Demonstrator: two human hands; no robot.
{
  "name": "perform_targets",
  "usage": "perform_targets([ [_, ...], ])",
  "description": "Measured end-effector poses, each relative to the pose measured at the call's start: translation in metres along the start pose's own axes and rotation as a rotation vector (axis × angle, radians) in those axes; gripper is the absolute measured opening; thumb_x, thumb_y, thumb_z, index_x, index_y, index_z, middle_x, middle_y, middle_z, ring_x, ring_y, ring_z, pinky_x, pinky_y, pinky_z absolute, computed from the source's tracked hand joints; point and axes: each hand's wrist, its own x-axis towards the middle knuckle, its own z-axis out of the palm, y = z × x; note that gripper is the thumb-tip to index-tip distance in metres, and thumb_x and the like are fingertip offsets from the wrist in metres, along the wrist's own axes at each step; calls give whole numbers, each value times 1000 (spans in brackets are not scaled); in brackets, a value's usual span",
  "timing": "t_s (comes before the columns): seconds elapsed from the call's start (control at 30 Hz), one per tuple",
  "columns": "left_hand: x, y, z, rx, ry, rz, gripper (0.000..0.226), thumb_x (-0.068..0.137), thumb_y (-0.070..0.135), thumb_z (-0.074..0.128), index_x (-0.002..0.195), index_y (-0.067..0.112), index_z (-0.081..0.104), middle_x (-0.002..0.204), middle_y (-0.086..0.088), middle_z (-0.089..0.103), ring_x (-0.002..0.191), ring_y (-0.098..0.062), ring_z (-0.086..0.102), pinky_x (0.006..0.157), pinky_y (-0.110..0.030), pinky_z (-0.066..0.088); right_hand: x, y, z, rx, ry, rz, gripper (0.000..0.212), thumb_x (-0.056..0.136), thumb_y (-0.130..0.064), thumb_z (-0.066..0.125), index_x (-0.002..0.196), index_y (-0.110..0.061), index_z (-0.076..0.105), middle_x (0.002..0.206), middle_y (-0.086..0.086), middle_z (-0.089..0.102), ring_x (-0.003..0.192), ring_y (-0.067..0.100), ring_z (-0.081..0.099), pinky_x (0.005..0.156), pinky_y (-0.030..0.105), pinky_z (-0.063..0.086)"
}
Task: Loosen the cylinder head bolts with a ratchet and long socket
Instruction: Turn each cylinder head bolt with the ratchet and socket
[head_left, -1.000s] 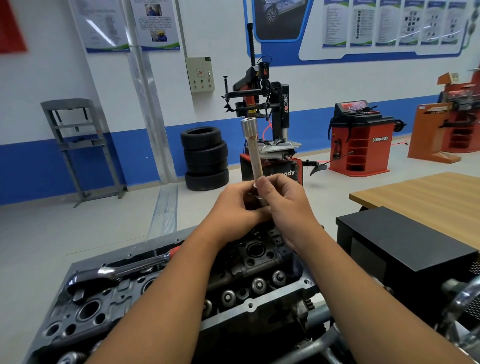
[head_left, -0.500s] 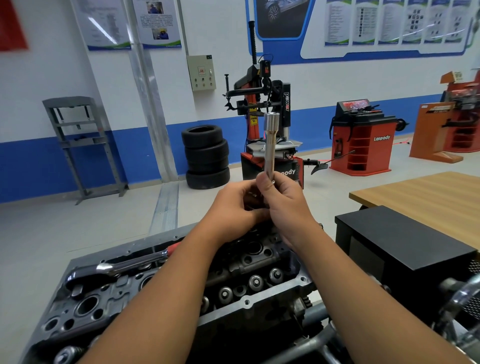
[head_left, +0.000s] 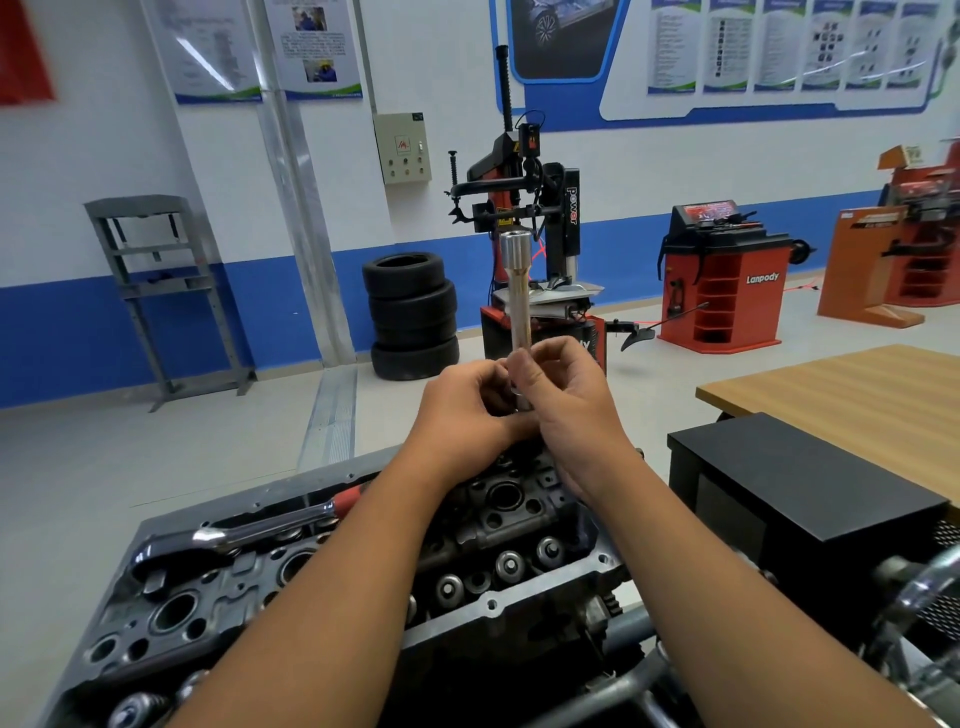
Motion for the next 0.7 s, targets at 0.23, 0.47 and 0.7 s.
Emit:
perform_targets([
  [0.23,-1,-3,-4,-152,-127,47,24,85,2,84,103,15,76,97,-1,81,95,-14,78,87,-30,62,2,1,0,2,21,-7,30,99,-45,56,82,-29,74,79,0,70,79,17,70,75,38,61],
  [0.47,0,-3,-2,-109,-82,44,37,83,6,87,115,20,76,101,1,81,96,-13,78,88,-37,64,0,1,-1,-23,-12,-22,14,83,-47,77,81,-34,72,80,-4,74,80,15,73,76,37,61],
  [0.7,1,0,-1,-60,-8,8,35,76,10,93,107,15,76,91,-3,79,84,-16,75,78,-32,62,1,-1,0,34,-4,-14,15,84,-50,76,87,-36,72,89,-1,76,83,16,75,68,29,59],
])
